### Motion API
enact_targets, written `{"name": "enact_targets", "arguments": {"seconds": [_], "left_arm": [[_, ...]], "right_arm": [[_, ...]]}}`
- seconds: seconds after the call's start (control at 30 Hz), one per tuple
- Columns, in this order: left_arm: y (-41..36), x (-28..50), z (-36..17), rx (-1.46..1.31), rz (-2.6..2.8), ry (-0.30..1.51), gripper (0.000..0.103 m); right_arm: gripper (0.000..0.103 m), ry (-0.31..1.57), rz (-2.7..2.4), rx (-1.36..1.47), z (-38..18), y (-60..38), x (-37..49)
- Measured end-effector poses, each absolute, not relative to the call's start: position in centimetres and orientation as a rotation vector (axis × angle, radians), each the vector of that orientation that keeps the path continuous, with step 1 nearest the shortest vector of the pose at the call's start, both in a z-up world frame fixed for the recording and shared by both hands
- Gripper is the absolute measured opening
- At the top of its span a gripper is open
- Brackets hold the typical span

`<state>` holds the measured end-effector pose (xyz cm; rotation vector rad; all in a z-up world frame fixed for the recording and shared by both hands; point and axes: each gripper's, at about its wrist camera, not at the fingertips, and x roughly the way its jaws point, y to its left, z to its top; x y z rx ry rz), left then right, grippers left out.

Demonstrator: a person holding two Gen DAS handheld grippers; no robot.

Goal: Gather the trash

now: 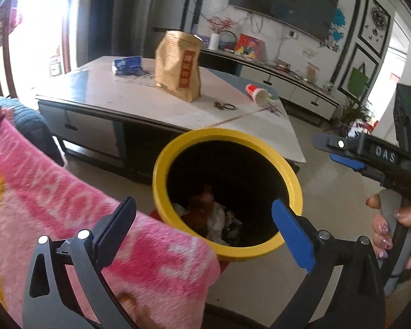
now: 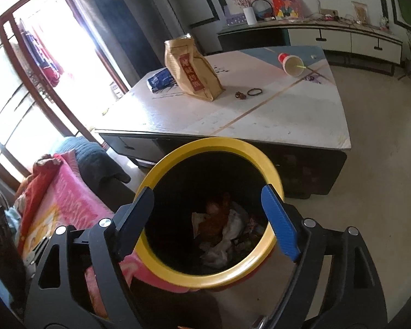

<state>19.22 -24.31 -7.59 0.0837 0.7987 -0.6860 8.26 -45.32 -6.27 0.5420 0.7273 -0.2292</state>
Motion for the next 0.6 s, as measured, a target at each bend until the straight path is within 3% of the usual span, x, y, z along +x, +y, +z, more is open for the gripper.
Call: {"name": "enact_targets", "arguments": {"seconds": [0.07,0.23,0.3,0.6], "left_arm": [[-23.2,19.0,-7.1,0.066,-0.656,0.787,0.096],[-20.4,18.4,-5.9,0.031,-0.578,0.756,0.096],[-19.2,18.0,-5.4,0.024,-0.547,0.742,0.096],[-13.9,16.0,-3.3,-0.013,-0.424,0.657,0.097]], "right_arm": [[0.082,0.713,-0.227,0.534,-5.9,-44.6,7.9],[0.086,0.650,-0.210,0.464,-4.3,-42.2,7.0],[0.093,0.613,-0.198,0.437,-3.6,-41.2,6.5],[0.093,0.455,-0.139,0.300,-1.4,-36.0,3.9]]}}
